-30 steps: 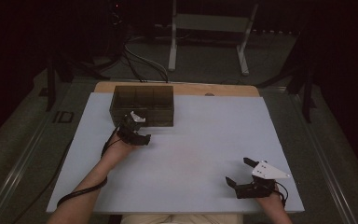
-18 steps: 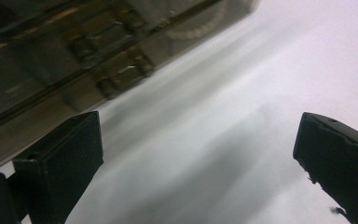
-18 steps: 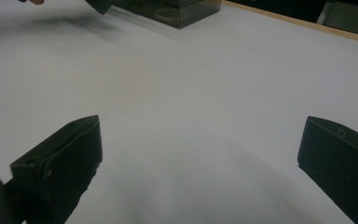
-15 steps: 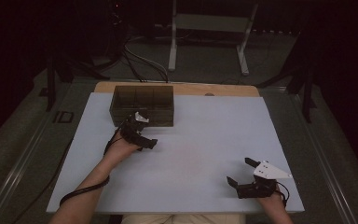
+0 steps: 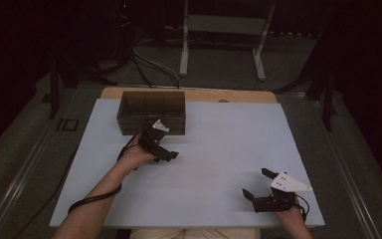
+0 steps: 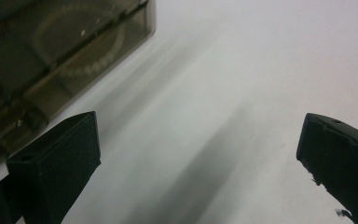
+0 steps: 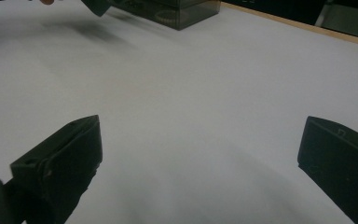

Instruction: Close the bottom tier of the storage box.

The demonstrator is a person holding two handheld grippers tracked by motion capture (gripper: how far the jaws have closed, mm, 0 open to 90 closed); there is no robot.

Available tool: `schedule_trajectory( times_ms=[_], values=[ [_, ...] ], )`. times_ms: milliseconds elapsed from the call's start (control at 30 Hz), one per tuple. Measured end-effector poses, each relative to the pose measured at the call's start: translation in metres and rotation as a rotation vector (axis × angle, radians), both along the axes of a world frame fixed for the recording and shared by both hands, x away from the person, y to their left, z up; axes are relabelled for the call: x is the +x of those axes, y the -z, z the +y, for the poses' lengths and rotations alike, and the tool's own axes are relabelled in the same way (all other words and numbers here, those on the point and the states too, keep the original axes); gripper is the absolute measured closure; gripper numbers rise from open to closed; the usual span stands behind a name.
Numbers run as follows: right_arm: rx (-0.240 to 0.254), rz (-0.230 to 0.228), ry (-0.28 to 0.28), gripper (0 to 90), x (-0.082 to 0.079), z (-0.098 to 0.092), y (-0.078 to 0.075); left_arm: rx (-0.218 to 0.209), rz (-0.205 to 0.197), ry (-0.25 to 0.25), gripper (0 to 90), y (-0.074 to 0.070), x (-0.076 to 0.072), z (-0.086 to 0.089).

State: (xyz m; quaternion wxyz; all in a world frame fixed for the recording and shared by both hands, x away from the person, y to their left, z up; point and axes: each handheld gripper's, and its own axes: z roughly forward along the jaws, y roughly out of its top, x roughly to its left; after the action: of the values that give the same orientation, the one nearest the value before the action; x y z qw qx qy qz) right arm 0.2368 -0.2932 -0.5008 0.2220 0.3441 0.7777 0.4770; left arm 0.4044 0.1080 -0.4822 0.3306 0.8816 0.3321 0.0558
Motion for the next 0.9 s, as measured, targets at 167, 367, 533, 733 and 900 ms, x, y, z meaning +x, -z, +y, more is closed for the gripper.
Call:
schedule_trajectory(
  times_ms=[167,367,533,733,900],
  values=[
    [-0.005,-0.002,0.0,0.0,0.0,0.0,0.0,-0.024,-0.01,0.026,0.9,-0.007,-0.003,0.002],
    [-0.007,-0.001,-0.002,0.0,-0.001,0.002,-0.001,-0.045,-0.012,0.023,0.9,-0.01,-0.009,0.013],
    [-0.009,-0.001,-0.003,0.0,0.0,0.003,0.0,-0.043,-0.016,0.0,1.0,-0.012,-0.014,0.023],
    [-0.013,0.002,-0.004,0.0,0.0,0.004,0.0,-0.025,-0.042,-0.02,0.9,-0.017,-0.02,0.038],
    [-0.012,0.005,-0.003,0.0,0.001,0.004,0.001,-0.015,-0.056,-0.061,1.0,-0.018,-0.028,0.051]
  ],
)
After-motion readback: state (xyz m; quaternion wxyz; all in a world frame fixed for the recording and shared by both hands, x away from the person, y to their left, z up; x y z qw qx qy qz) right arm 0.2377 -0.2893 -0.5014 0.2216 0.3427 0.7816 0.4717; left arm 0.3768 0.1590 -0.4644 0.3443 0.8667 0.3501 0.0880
